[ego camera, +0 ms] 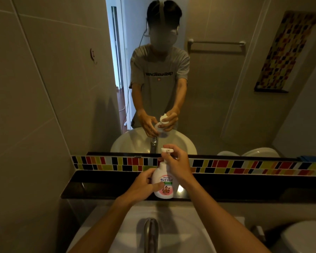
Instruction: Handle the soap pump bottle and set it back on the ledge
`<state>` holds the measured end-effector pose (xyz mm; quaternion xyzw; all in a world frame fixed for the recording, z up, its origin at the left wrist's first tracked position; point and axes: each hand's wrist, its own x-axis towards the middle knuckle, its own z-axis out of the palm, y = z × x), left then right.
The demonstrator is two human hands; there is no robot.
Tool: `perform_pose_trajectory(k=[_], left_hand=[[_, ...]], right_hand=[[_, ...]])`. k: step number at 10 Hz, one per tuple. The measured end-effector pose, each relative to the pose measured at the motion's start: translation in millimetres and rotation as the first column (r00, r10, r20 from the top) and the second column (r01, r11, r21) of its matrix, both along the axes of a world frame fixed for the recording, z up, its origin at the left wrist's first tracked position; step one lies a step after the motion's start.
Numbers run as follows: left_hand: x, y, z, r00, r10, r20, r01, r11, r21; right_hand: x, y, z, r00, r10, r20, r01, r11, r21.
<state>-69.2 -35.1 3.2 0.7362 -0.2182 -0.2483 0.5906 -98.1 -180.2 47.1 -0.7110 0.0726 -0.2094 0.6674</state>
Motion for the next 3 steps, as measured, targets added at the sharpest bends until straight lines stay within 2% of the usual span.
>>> perform_pose_trajectory(k=[1,2,3], left_hand=[[1.9,-0.7,-1.3,1.0,0.013,0.0,-0.013,1.0,0.015],[5.9,1.8,-5.5,1.0,0.011,-0.016,-0.01,0.999,0.03],[15.9,9.0,-10.8,0.999,0.044,0.006,-0.045,0.998,0.039]], right_hand=[[-1.2,0.1,0.2,1.0,-0.013,-0.016,0.013,1.0,0.0],[-3.2,-3.6,2.2,0.992,0.032,-0.122,-0.037,0.999,-0.039],[-11.2,-10.4,1.1,0.971,-0.05,-0.234,0.058,0.998,0.027]])
